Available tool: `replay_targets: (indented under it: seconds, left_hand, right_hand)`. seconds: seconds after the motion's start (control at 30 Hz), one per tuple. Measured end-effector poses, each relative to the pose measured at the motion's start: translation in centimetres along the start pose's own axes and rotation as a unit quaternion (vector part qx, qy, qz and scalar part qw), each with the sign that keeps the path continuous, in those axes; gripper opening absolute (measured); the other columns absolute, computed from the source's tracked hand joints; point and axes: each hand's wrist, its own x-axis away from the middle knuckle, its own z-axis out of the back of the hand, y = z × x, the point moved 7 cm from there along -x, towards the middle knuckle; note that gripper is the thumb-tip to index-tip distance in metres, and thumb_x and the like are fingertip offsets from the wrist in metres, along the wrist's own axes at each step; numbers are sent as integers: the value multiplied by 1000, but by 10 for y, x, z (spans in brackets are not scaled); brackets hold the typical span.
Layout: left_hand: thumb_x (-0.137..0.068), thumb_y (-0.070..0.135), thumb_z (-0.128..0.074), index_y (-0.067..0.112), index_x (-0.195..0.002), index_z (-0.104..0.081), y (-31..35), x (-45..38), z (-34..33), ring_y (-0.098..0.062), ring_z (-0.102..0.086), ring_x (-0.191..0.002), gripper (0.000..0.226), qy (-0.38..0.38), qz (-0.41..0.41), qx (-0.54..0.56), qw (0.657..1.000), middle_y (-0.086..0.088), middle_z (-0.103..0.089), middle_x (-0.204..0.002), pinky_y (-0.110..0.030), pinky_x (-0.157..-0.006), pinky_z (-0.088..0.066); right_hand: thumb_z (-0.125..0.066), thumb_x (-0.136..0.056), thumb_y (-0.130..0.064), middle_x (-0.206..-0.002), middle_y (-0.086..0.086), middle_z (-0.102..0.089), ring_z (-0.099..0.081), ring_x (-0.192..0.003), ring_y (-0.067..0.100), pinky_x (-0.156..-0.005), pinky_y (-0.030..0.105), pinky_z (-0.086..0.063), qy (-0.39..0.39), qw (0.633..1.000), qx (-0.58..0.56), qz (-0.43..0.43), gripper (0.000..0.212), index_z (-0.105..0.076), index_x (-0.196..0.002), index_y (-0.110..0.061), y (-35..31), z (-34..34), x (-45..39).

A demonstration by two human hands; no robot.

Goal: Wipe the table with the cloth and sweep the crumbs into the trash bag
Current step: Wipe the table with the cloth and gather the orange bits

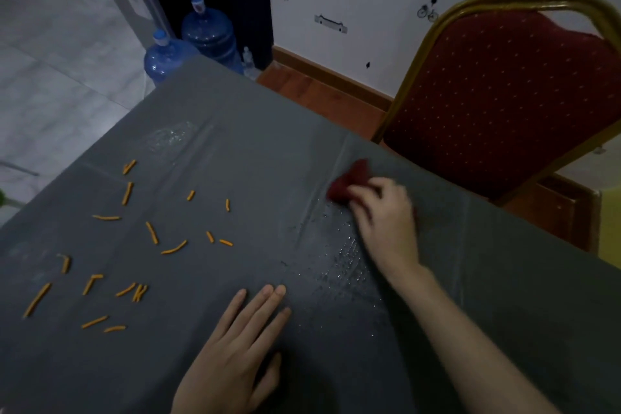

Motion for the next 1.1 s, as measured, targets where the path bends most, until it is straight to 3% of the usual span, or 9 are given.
replay_targets:
  seconds: [0.13, 0.27, 0.33, 0.43, 0.6, 0.73, 0.87, 1.0, 1.1]
  left_hand:
    - [-74, 33, -59, 14, -135, -54, -1, 0, -1, -22, -34, -142, 64, -3, 0, 0, 1000, -8, -40, -152, -46, -110, -30]
    - [-73, 34, -59, 14, -137, -53, -1, -1, 1, -20, -32, -143, 67, -9, 6, 5, 1000, -5, -39, -152, -45, -110, -31]
    - [-72, 34, -59, 14, -137, -53, -1, -1, 2, -20, -32, -143, 68, -8, 6, 3, 1000, -5, -40, -152, -45, -109, -31]
    - [-72, 33, -59, 13, -136, -54, 0, -2, 5, -19, -32, -143, 68, -4, 7, 3, 1000, -5, -41, -151, -44, -110, -31]
    - [-71, 35, -60, 13, -132, -58, 1, -3, 6, -19, -33, -141, 65, 1, 4, -14, 1000, -6, -46, -147, -43, -109, -30]
    - [-69, 36, -60, 14, -128, -62, 0, -4, 5, -20, -36, -138, 63, -1, -1, -23, 1000, -7, -53, -141, -43, -107, -31]
    - [-68, 34, -60, 13, -129, -61, 2, -5, 6, -21, -36, -139, 64, 4, 1, -18, 1000, -7, -49, -145, -44, -106, -34]
    - [-68, 31, -59, 12, -129, -61, 3, -6, 7, -21, -37, -139, 64, 11, 1, -20, 1000, -7, -48, -145, -43, -108, -32]
    - [-68, 30, -60, 13, -131, -59, 2, -5, 7, -21, -37, -140, 65, 8, 4, -15, 1000, -7, -47, -147, -43, -107, -33]
  right_hand:
    - [-66, -82, -23, -111, 8, -65, -60, -101, 26, -84, 36, -46, -83, 973, -28, 212, 27, -71, -108, -20, -58, -14, 57]
    - [-69, -84, -19, -125, 10, -64, -58, -119, 29, -96, 44, -48, -77, 964, 7, 256, 26, -72, -109, -19, -39, -5, 64]
    - [-60, -93, -32, -147, 11, -46, -41, -137, 28, -110, 46, -37, -135, 955, -4, 264, 34, -64, -125, -22, -30, -7, 56]
    - [-39, -99, -55, -162, 8, -11, -9, -150, 24, -122, 42, -11, -249, 894, 41, 371, 55, -36, -148, -29, -40, -22, 56]
    - [-37, -102, -43, -161, 8, -17, -17, -149, 25, -119, 43, -25, -262, 850, 55, 453, 48, -36, -148, -28, -69, -33, 62]
    - [-31, -104, -25, -160, 6, -22, -24, -146, 26, -118, 41, -26, -256, 851, 39, 457, 45, -34, -149, -30, -88, -42, 75]
    - [-36, -101, -20, -157, 2, -30, -30, -144, 24, -117, 38, -28, -236, 870, 23, 432, 43, -46, -143, -27, -84, -40, 66]
    - [-55, -95, -13, -154, 1, -36, -35, -142, 23, -117, 36, -29, -200, 917, -15, 344, 45, -53, -138, -25, -64, -34, 43]
    - [-60, -93, -9, -152, 5, -40, -37, -140, 27, -113, 44, -36, -173, 948, -20, 268, 45, -55, -136, -20, -31, -27, 23]
